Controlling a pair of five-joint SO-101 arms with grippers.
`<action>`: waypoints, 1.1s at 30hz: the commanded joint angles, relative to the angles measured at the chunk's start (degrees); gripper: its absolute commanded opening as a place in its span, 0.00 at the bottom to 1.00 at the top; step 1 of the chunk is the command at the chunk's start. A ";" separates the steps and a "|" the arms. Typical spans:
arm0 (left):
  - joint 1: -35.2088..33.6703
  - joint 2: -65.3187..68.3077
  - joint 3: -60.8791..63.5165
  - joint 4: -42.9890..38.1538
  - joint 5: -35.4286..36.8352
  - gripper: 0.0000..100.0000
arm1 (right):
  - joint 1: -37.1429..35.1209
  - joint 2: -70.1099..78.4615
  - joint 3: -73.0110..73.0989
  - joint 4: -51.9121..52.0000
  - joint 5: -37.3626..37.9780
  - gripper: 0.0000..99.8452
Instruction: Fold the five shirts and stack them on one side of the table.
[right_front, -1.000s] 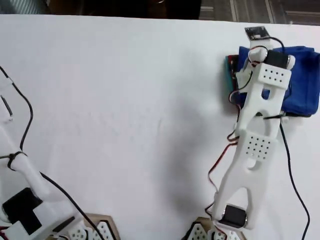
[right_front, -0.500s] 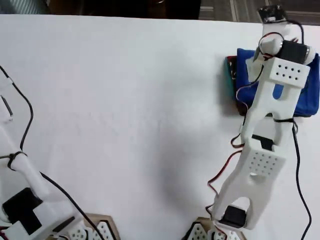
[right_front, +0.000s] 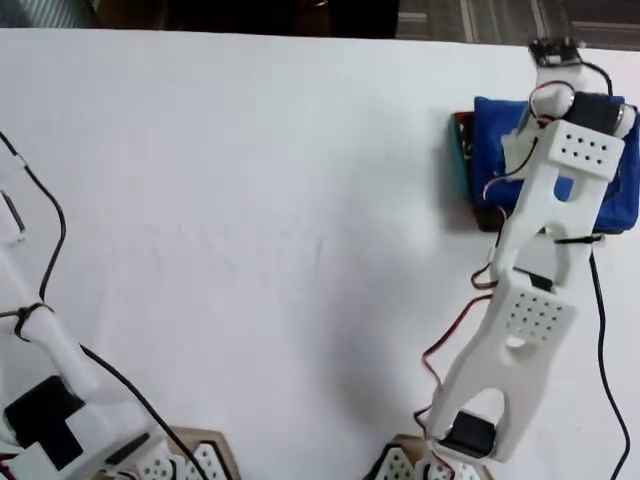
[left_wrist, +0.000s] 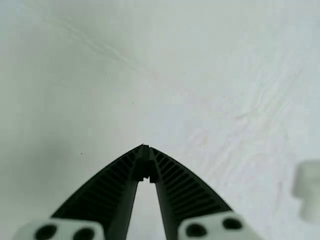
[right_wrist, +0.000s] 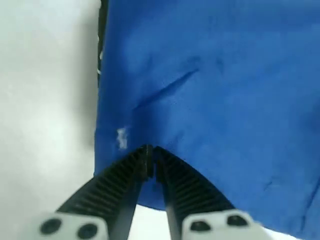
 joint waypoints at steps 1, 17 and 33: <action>-0.09 -2.55 -0.57 -0.26 -0.44 0.03 | 0.31 1.36 -0.26 0.92 0.09 0.02; -0.18 -2.46 -0.22 -0.26 -0.44 0.03 | 2.42 -8.22 -16.35 -3.03 0.00 0.02; -0.35 -2.64 -0.22 0.18 -0.53 0.03 | 11.91 18.15 -14.86 -47.16 0.00 0.02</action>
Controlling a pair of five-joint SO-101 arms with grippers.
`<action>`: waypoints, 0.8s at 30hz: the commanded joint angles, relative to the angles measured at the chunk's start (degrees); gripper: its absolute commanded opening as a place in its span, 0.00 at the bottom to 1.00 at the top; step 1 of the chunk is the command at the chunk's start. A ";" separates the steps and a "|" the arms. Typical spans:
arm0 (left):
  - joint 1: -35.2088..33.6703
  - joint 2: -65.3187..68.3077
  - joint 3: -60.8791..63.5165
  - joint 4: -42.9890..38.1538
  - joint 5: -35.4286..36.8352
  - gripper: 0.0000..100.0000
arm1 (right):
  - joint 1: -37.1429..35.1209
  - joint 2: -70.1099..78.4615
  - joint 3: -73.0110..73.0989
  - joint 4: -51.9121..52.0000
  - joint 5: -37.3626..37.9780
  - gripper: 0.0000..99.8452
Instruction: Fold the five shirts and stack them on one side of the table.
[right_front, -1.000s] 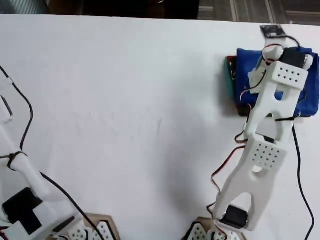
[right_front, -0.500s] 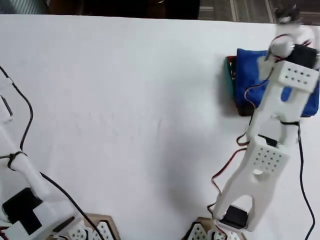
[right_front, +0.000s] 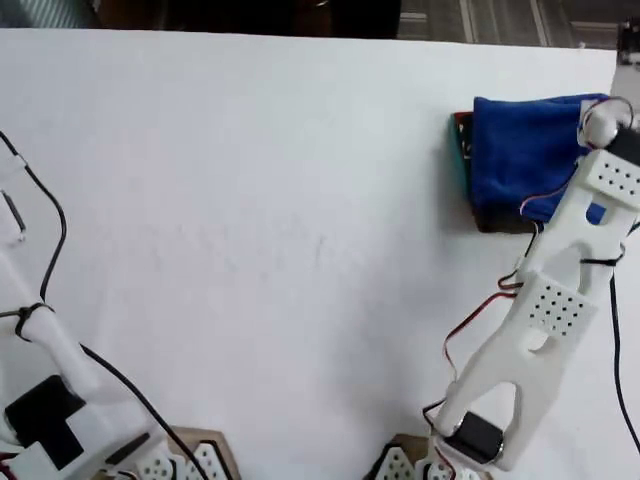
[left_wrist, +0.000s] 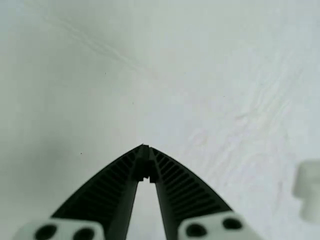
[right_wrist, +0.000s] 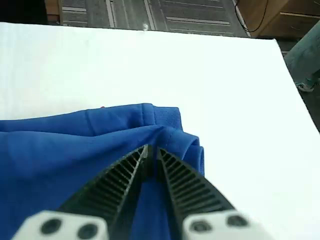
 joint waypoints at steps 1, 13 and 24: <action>-0.35 -2.64 -0.22 0.18 -0.53 0.03 | 1.01 2.42 -0.97 -5.32 0.00 0.02; -0.18 -2.64 -0.75 0.97 -0.44 0.03 | 1.10 -1.71 -4.22 -3.82 -13.89 0.02; 4.57 -2.73 -19.65 23.47 -0.44 0.03 | -9.71 -21.14 -13.27 22.29 -20.57 0.02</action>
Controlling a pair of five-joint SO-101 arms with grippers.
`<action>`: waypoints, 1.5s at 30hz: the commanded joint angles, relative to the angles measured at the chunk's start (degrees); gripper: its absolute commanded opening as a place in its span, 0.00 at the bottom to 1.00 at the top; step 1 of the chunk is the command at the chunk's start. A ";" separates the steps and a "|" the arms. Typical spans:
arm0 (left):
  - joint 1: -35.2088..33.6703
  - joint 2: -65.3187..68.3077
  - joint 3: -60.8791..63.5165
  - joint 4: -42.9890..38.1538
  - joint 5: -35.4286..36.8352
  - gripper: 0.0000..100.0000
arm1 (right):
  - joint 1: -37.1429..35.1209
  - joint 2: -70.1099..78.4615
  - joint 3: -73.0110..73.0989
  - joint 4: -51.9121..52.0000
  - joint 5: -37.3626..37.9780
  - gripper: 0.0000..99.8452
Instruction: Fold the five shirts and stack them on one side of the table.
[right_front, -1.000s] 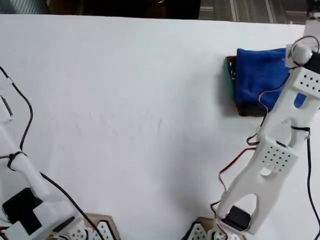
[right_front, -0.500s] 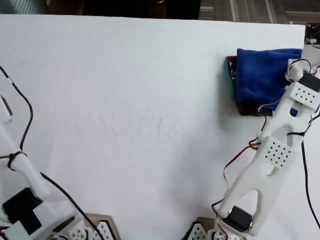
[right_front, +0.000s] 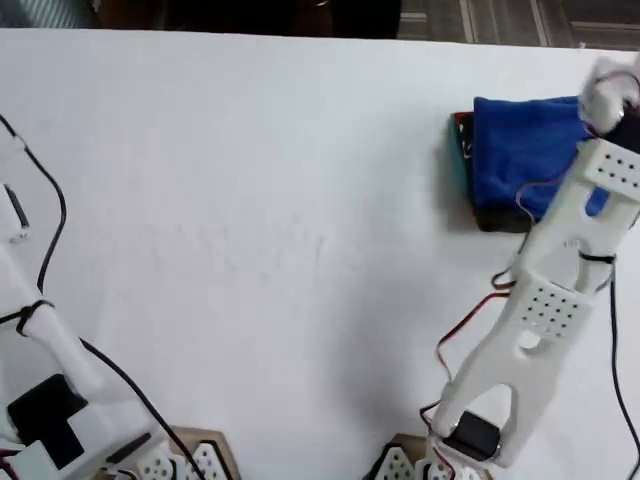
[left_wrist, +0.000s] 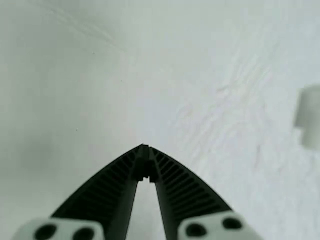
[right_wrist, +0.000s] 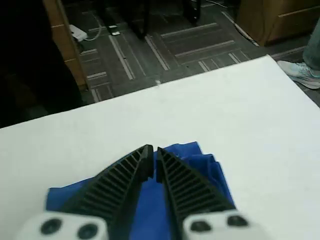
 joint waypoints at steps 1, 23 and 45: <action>2.46 -2.73 -9.10 7.91 -0.44 0.03 | -5.14 -10.33 -4.13 9.01 -0.53 0.02; 15.21 -30.77 7.78 10.29 -6.86 0.03 | -23.78 -42.95 9.85 29.41 -0.53 0.02; 16.44 -64.35 64.40 -21.19 -6.95 0.03 | -30.02 -83.65 85.80 17.27 -1.05 0.02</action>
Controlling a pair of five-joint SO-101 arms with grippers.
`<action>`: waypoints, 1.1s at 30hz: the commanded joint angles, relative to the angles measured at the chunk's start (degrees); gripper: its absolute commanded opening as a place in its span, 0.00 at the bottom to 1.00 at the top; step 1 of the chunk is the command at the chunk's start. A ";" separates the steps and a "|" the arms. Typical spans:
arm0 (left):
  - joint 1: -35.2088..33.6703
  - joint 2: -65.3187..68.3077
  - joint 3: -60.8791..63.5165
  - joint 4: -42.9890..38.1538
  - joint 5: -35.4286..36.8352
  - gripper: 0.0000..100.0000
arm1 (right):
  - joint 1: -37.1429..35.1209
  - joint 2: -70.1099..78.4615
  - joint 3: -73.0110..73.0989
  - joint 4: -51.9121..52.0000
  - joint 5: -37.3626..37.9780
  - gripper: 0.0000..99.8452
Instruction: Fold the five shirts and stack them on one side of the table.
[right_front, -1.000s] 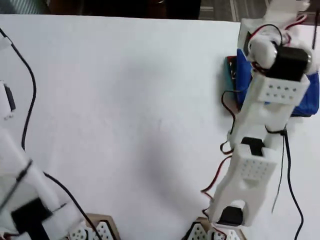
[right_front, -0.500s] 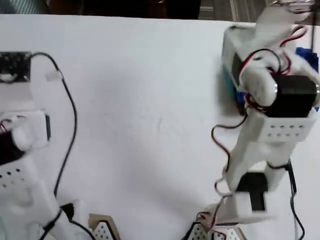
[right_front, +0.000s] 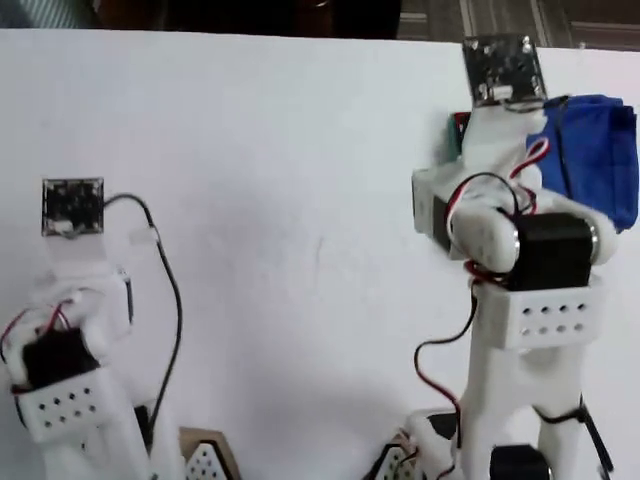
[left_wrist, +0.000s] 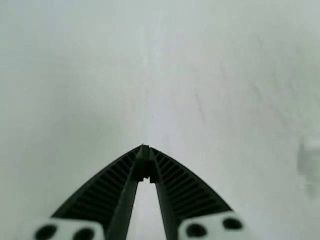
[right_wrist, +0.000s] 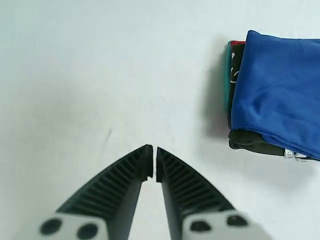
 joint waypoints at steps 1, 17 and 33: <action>0.53 -6.86 7.34 -5.89 -0.26 0.03 | -0.13 -6.29 11.52 -7.87 -0.53 0.02; 0.70 -36.04 27.12 0.00 -8.00 0.03 | -0.48 -56.84 82.02 -52.44 0.00 0.02; 0.44 -35.78 34.77 5.71 -7.91 0.03 | -0.48 -71.87 104.88 -52.44 -0.44 0.02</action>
